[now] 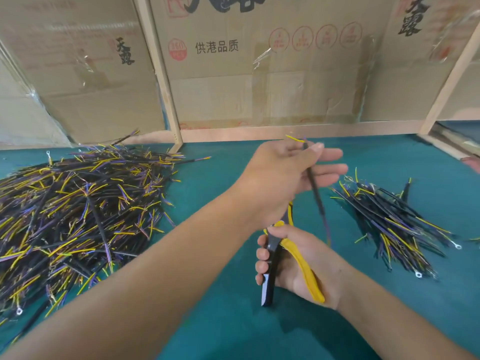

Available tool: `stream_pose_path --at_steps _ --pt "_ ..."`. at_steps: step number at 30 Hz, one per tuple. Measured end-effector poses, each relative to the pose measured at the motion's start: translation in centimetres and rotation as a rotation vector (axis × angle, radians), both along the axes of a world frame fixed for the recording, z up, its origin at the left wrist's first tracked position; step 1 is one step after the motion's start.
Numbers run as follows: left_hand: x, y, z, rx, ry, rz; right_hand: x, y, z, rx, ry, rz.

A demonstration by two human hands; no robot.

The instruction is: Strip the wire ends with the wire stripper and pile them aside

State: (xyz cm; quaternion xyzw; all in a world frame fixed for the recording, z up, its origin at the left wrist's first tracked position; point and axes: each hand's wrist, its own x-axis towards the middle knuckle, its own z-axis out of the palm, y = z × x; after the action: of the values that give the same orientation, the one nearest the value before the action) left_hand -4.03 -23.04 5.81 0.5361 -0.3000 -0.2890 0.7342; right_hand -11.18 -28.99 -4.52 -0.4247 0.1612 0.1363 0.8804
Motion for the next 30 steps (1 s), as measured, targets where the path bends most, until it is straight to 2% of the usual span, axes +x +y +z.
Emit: stream_pose_path --at_steps 3,4,5,6,8,10,11,13,15,16,20,21,25,27,30 --pt "-0.7 -5.8 0.5 0.084 0.247 -0.007 0.1 0.1 -0.1 -0.008 0.007 -0.001" --pt "-1.0 -7.3 0.2 0.164 0.257 0.010 0.2 0.2 -0.1 -0.018 0.006 -0.007" --pt "-0.9 -8.5 -0.4 0.281 0.180 0.009 0.2 0.2 -0.1 -0.025 0.004 -0.014" --pt "-0.4 -9.3 -0.9 0.435 0.009 -0.023 0.2 0.2 0.0 -0.031 0.002 -0.012" --pt "1.8 -9.0 -0.8 0.750 -0.548 -0.046 -0.1 -0.1 0.2 -0.013 0.001 0.006" --pt "4.8 -6.9 0.0 0.958 -1.066 -0.101 -0.4 -0.6 0.4 -0.002 -0.017 0.020" --pt "6.4 -5.2 0.2 1.068 -1.217 -0.146 -0.5 -0.9 0.5 -0.011 -0.027 0.016" --pt "8.9 -1.1 -0.2 1.358 -1.358 -0.256 -0.4 -1.2 0.6 -0.030 -0.036 -0.022" --pt "9.5 2.8 -1.8 1.601 -1.339 -0.347 -0.1 -1.2 0.6 -0.045 -0.030 -0.071" --pt "9.4 4.2 -3.2 1.623 -1.311 -0.338 0.0 -1.2 0.6 -0.053 -0.028 -0.095" --pt "8.1 7.4 -7.7 1.375 -1.355 -0.084 0.2 -1.2 0.5 -0.075 -0.067 -0.154" --pt "8.0 8.1 -7.9 1.278 -1.310 -0.008 0.2 -1.3 0.5 -0.080 -0.080 -0.170" --pt "6.5 10.3 -7.3 0.836 -0.758 0.185 0.4 -1.5 0.5 -0.089 -0.096 -0.241" --pt "4.9 10.4 -7.6 0.642 -0.497 0.102 0.5 -1.5 0.4 -0.092 -0.090 -0.250" --pt "3.2 9.9 -8.7 0.529 -0.355 -0.098 0.6 -1.6 0.5 -0.098 -0.103 -0.246"
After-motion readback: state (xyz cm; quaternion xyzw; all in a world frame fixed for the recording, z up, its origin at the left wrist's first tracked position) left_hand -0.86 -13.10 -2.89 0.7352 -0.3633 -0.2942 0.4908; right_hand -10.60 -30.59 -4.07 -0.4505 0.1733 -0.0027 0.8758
